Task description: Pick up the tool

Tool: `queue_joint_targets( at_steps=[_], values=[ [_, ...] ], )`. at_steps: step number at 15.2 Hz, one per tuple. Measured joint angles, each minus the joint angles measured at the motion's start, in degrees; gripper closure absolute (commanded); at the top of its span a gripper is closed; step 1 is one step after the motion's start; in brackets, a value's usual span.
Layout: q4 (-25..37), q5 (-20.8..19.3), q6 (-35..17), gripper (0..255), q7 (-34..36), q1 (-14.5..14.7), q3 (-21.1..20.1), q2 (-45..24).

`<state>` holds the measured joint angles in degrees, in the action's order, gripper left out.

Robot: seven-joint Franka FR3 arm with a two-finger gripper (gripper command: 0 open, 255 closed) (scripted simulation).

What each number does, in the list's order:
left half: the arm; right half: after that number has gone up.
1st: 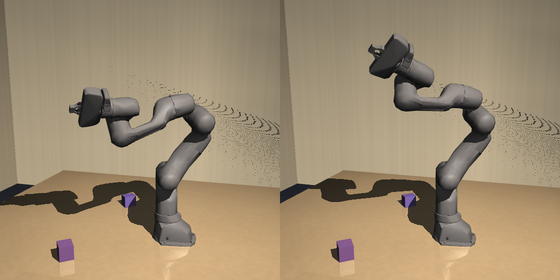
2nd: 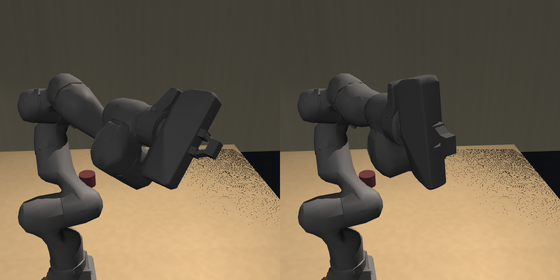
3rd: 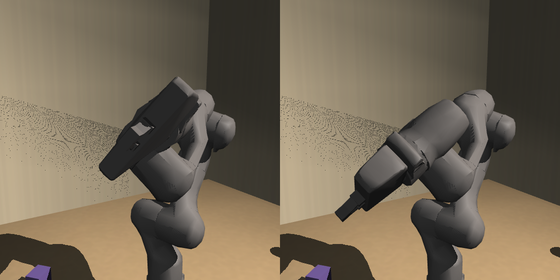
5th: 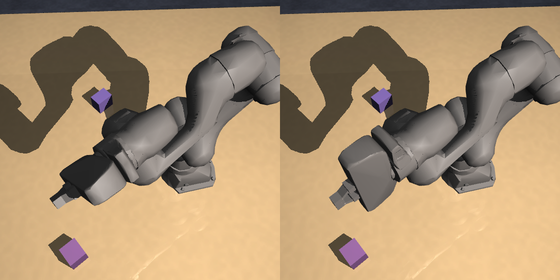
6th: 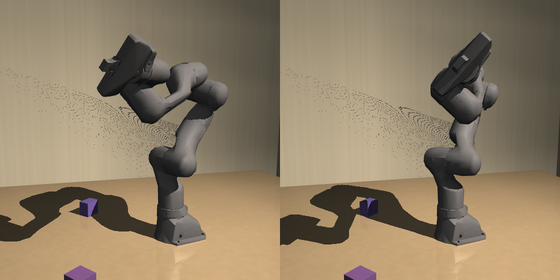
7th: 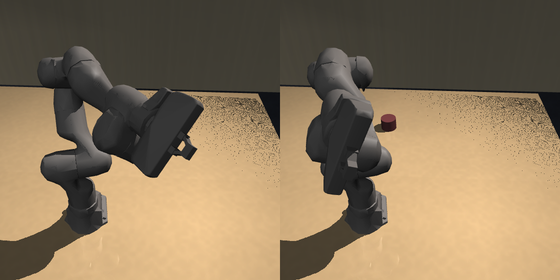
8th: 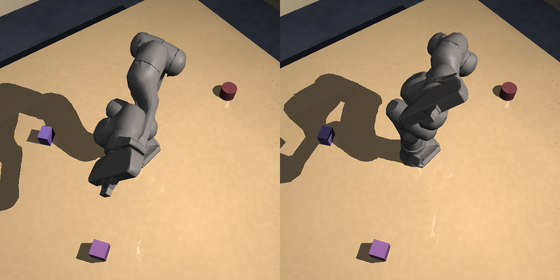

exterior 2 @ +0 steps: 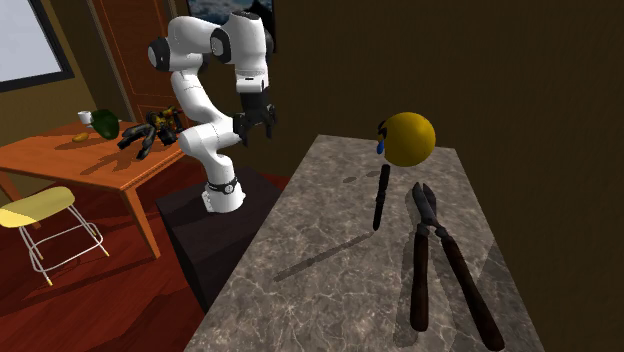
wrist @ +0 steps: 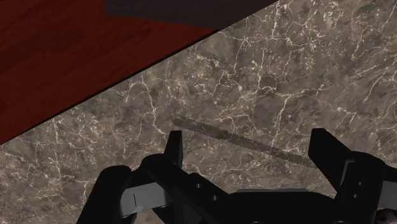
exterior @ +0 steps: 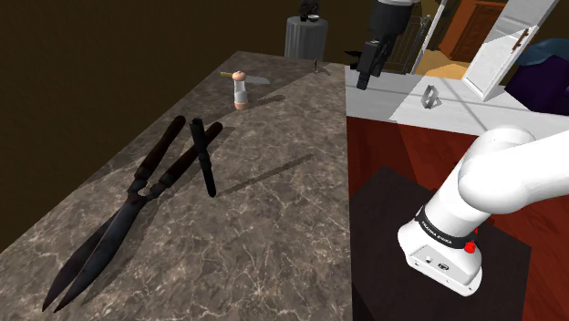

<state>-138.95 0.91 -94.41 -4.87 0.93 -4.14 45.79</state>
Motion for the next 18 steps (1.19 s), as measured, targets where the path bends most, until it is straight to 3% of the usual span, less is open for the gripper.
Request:
queue_joint_targets(
  at_steps=[6,13,18],
  values=[
    [3.14,2.42,-3.57,0,4.58,1.05,-4.14,-7.15],
    [11.64,4.15,-7.72,0,12.16,1.98,-10.44,-20.35],
    [20.20,3.30,-9.13,0,18.11,2.48,-14.63,-30.83]
  ],
)
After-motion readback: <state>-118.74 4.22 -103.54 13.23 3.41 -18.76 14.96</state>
